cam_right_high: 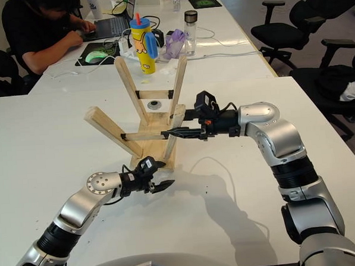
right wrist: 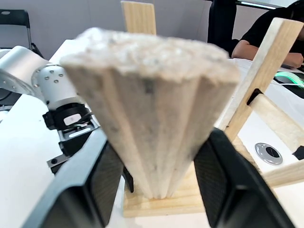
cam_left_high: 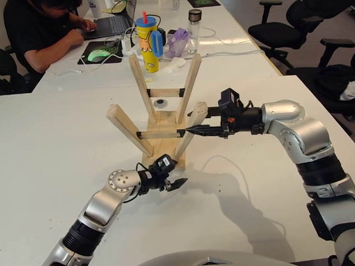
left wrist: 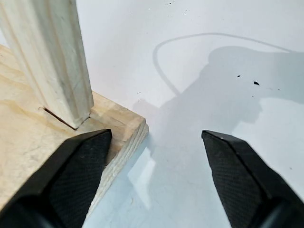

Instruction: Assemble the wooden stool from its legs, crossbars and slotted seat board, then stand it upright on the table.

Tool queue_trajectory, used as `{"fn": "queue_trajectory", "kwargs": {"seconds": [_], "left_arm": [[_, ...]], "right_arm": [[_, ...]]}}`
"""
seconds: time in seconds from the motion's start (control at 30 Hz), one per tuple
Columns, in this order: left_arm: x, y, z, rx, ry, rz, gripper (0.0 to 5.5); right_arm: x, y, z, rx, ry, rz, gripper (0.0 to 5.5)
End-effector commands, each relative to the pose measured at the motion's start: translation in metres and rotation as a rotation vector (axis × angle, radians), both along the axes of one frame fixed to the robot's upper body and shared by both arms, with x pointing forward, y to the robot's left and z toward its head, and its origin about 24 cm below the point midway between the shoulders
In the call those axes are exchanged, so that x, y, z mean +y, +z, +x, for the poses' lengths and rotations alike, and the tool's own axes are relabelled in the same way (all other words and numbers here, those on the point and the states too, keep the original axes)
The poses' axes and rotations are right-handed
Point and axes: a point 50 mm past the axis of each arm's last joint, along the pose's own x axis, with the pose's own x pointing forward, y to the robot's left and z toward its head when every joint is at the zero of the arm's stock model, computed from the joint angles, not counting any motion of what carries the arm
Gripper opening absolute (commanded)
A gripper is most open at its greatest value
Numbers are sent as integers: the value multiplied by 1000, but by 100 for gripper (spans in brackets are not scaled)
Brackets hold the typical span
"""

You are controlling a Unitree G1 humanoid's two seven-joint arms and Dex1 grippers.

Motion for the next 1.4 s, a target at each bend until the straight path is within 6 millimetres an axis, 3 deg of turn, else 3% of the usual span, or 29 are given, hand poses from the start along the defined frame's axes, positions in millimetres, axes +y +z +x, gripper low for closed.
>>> {"fn": "queue_trajectory", "kwargs": {"seconds": [0.03, 0.1, 0.23, 0.33, 0.4, 0.5, 0.6, 0.67, 0.73, 0.8, 0.83, 0.9, 0.93, 1.0, 1.1, 1.23, 1.27, 1.33, 1.4], "left_arm": [[5, -21, -8, 74, 46, 41, 352], [6, -3, -3, -56, 102, -46, 352], [13, 27, -19, -335, 109, -108, 352], [33, 68, -33, -849, 189, -33, 352], [47, 90, -42, -1095, 255, 44, 352], [58, 111, -36, -1311, 331, 156, 352], [46, 135, -15, -1436, 352, 223, 352], [33, 145, -3, -1476, 343, 239, 352], [23, 127, 9, -1395, 304, 321, 352], [19, 88, 20, -1233, 213, 495, 352], [18, 59, 20, -1101, 130, 569, 352], [29, -3, 8, -812, -43, 757, 352], [36, -21, 2, -700, -75, 797, 352], [29, 3, 11, -816, 28, 680, 352], [13, 78, 30, -1110, 253, 389, 352], [21, 140, 19, -1277, 481, 5, 352], [26, 146, 13, -1293, 501, -57, 352], [37, 136, -1, -1235, 490, -104, 352], [51, 104, -18, -1055, 473, -162, 352]], "right_arm": [[10, -45, -12, 147, 16, -146, 205], [9, -48, -4, 138, -37, -169, 205], [5, -45, 2, 128, -106, -180, 204], [2, -43, 3, 127, -130, -185, 204], [0, -44, 3, 131, -140, -192, 204], [-3, -47, 3, 136, -154, -212, 204], [-1, -51, 2, 151, -146, -220, 204], [2, -54, 1, 159, -138, -229, 204], [5, -55, 2, 164, -127, -229, 204], [7, -56, 2, 169, -119, -234, 204], [8, -57, 2, 172, -117, -236, 204], [10, -59, 3, 175, -114, -239, 204], [11, -60, 3, 175, -113, -241, 204], [12, -60, 3, 176, -104, -245, 204], [12, -62, 2, 176, -105, -247, 204], [14, -62, 1, 164, -101, -214, 204], [15, -62, 1, 164, -101, -202, 204], [15, -61, 0, 163, -105, -178, 204], [14, -60, 1, 166, -124, -142, 204]]}}
